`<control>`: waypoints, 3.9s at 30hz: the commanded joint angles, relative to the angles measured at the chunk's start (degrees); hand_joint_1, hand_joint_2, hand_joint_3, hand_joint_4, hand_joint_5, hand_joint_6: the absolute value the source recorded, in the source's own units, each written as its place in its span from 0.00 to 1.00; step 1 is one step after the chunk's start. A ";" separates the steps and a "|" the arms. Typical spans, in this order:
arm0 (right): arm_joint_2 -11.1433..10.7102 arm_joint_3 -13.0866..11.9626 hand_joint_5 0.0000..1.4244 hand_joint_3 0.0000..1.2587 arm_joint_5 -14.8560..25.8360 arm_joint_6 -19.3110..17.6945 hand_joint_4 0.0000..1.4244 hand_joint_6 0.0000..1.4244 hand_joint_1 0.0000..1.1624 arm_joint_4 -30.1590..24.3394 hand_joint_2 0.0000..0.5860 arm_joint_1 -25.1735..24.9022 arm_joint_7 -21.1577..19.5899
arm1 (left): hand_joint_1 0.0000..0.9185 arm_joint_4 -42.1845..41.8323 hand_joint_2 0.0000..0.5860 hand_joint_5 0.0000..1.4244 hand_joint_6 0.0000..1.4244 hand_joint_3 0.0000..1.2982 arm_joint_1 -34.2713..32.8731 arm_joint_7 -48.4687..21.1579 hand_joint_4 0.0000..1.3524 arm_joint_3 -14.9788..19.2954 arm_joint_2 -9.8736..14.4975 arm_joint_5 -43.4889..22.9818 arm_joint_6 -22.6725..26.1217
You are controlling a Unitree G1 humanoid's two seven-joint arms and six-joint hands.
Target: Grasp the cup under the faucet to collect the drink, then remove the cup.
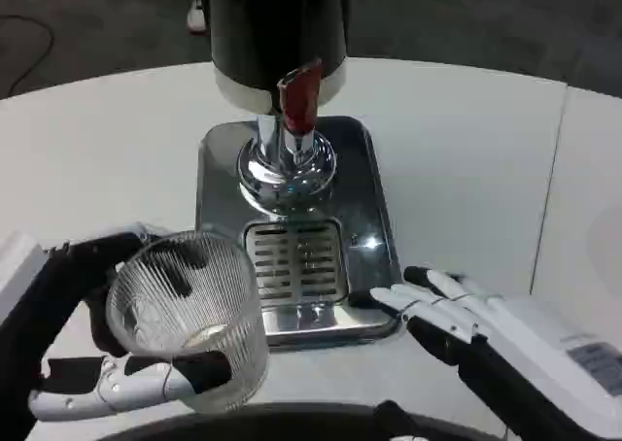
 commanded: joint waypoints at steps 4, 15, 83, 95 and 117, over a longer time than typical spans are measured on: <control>1.54 0.86 0.03 0.11 -0.37 0.42 0.09 0.00 0.41 -0.57 0.80 -0.10 0.46 | 0.86 -1.87 0.18 0.75 0.73 0.61 0.36 0.85 0.66 1.02 -0.87 -1.18 1.76; 2.22 2.38 0.03 0.12 -0.89 2.04 0.09 0.00 0.39 0.37 0.80 -2.51 0.97 | 0.86 -0.71 0.18 0.75 0.74 0.62 -0.50 0.88 0.66 1.25 -0.63 -0.91 1.01; 5.04 3.39 0.03 0.14 -1.52 3.64 0.10 0.00 0.38 2.85 0.79 -2.68 0.34 | 0.84 52.05 0.17 0.75 0.73 0.62 -39.96 23.05 0.65 -23.08 5.27 23.41 -12.29; 4.84 2.55 0.03 0.14 -0.93 3.35 0.10 0.00 0.38 2.41 0.79 -1.65 0.06 | 0.84 58.83 0.18 0.75 0.73 0.62 -43.62 27.47 0.65 -25.90 4.62 25.22 -11.65; 4.55 1.40 0.04 0.14 0.00 3.37 0.10 0.00 0.38 2.33 0.79 -1.38 0.12 | 0.83 67.24 0.19 0.75 0.72 0.62 -49.14 31.34 0.65 -30.63 1.09 25.22 -10.39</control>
